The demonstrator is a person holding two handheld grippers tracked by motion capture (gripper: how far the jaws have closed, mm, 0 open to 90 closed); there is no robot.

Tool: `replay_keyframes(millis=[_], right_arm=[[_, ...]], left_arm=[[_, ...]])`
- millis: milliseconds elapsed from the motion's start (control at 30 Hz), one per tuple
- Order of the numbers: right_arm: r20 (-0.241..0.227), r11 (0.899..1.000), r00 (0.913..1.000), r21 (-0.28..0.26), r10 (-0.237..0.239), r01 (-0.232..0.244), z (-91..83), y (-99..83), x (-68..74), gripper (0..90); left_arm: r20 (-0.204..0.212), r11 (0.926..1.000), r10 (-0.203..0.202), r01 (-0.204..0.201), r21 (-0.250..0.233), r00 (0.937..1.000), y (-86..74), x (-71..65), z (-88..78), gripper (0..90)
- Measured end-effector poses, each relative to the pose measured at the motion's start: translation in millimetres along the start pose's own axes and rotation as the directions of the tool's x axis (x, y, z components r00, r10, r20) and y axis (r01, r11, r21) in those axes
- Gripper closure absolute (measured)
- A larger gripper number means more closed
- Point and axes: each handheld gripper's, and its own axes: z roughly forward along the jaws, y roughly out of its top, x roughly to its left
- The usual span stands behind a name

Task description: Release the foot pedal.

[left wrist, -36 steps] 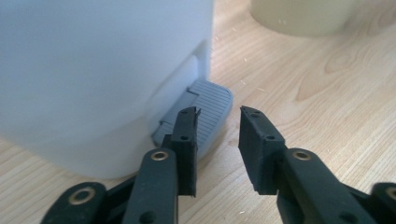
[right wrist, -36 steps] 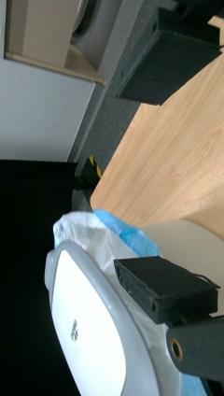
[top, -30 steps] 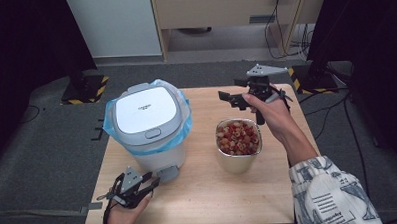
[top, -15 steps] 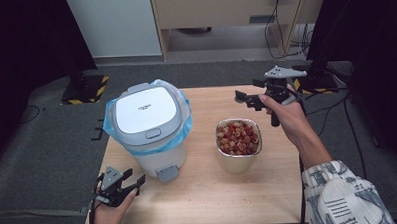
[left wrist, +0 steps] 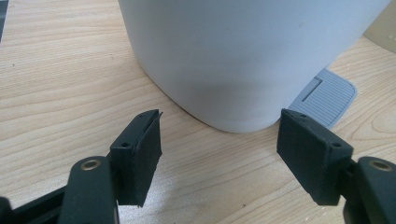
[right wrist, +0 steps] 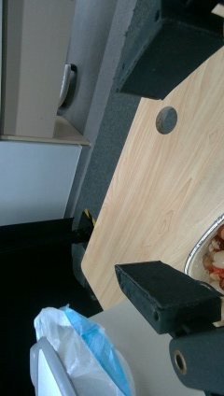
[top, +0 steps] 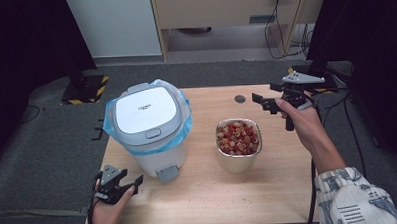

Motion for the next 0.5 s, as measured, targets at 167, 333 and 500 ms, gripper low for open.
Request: replay_keyframes(millis=[167, 333, 500], right_arm=[[0.014, 1.0, 0.9999, 0.0, 0.005, -0.005, -2.7, -1.7, -5.3, 11.7], [0.034, 1.0, 0.9994, -0.002, 0.006, -0.006, -6.7, -5.2, -9.4, 11.4], [0.075, 1.0, 0.9971, 0.004, 0.014, -0.015, -11.9, -14.3, -17.4, 10.9]], left_arm=[[0.001, 1.0, 0.002, -0.002, -0.001, 1.0, -0.5, -0.2, -0.5, 29.4], [0.0, 0.9999, 0.011, -0.011, 0.004, 0.9999, -0.6, -0.8, 0.5, 29.1], [-0.001, 0.9999, 0.011, -0.011, 0.004, 0.9999, -0.7, -0.5, 0.7, 28.5]])
